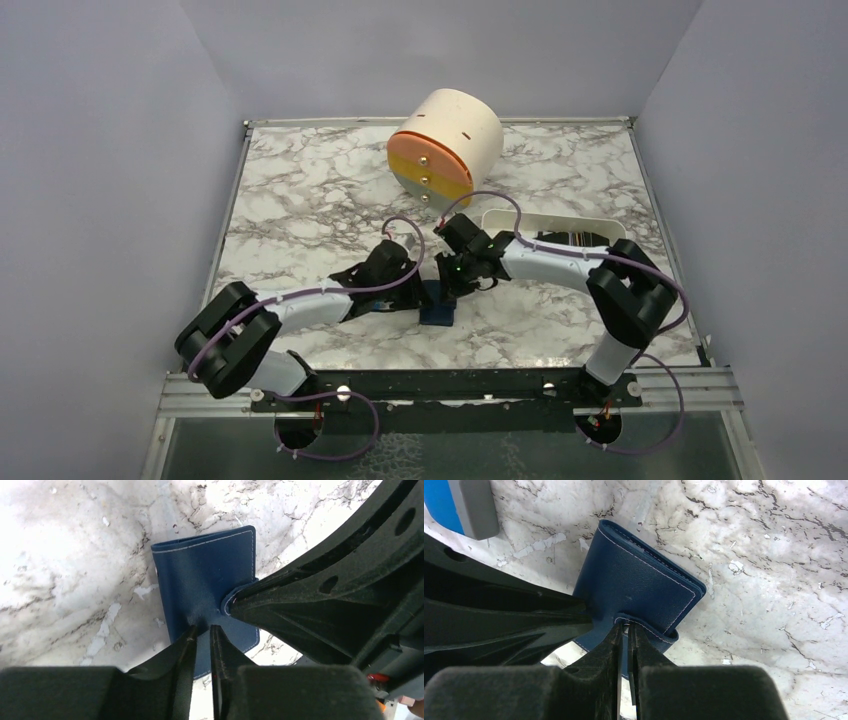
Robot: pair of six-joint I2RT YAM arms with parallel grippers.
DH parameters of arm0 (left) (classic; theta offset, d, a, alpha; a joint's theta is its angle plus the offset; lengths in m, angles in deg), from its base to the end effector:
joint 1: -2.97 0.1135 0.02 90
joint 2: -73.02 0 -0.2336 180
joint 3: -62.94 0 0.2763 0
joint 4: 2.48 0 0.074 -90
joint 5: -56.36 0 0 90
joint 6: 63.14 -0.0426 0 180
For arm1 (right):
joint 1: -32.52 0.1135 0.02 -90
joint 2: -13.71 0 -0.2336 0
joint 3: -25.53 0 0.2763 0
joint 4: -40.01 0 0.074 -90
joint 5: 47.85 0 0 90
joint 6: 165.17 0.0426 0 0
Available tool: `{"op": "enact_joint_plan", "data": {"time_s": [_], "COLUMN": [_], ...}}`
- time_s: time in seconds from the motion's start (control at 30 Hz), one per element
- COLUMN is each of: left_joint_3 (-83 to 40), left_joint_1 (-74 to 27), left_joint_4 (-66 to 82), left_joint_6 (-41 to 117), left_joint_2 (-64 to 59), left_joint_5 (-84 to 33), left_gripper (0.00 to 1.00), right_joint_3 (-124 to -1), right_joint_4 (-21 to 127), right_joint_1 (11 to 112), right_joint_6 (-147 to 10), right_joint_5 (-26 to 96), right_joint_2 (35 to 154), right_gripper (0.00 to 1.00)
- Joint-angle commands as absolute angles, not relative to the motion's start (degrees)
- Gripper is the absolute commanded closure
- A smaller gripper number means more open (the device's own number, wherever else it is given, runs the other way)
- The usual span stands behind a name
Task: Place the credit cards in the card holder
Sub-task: Close the card holder at the center of the board, then reset both arms
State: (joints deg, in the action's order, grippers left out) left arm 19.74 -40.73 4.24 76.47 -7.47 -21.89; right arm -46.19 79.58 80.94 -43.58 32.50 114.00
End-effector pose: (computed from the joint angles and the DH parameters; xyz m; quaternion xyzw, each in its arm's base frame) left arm 0.1996 -0.2028 0.0961 -0.0073 0.9165 -0.3473 0.1982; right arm 0.2253 0.2647 0.1036 -0.1590 0.9655 0.1847 0.0916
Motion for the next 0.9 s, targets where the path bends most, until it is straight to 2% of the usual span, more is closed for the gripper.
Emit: {"op": "enact_joint_plan", "data": {"time_s": [0.0,0.23,0.3,0.37,0.43,0.53,0.7,0.8,0.87], "left_joint_3": [19.2,10.3,6.8,4.0,1.1,-1.6,-2.6,-2.3,-1.7], "left_joint_1": [-41.2,-41.0,-40.9,-40.9,-40.9,-40.9,-40.9,-40.9,-40.9], "left_joint_4": [11.1,23.8,27.0,29.3,31.3,32.7,33.1,33.1,32.9], "left_joint_6": [75.4,72.1,71.2,70.1,68.9,67.7,67.3,67.0,66.5], "left_joint_2": [-2.1,7.7,10.8,13.6,16.2,19.4,23.7,25.8,26.8], "left_joint_5": [-27.1,-35.8,-37.8,-39.2,-39.3,-38.7,-38.0,-36.9,-36.2], "left_gripper": [0.76,0.43,0.26,0.03,0.01,0.01,0.01,0.01,0.01], "right_joint_3": [-40.8,-41.9,-42.0,-42.0,-41.7,-41.5,-43.2,-42.4,-40.8], "right_joint_4": [74.6,75.9,76.7,77.3,77.3,77.3,80.9,81.4,81.0], "right_joint_1": [82.6,82.6,82.6,82.6,82.6,82.6,82.6,82.6,82.7], "right_joint_6": [-45.1,-44.0,-43.5,-42.7,-42.6,-42.9,-42.8,-42.7,-41.9], "right_joint_5": [40.9,41.0,42.3,43.8,44.5,46.1,49.8,51.2,51.6], "right_joint_2": [116.7,100.6,95.6,90.6,85.6,78.6,70.5,66.4,63.9], "right_gripper": [0.91,0.80,0.77,0.73,0.67,0.43,0.36,0.27,0.25]}}
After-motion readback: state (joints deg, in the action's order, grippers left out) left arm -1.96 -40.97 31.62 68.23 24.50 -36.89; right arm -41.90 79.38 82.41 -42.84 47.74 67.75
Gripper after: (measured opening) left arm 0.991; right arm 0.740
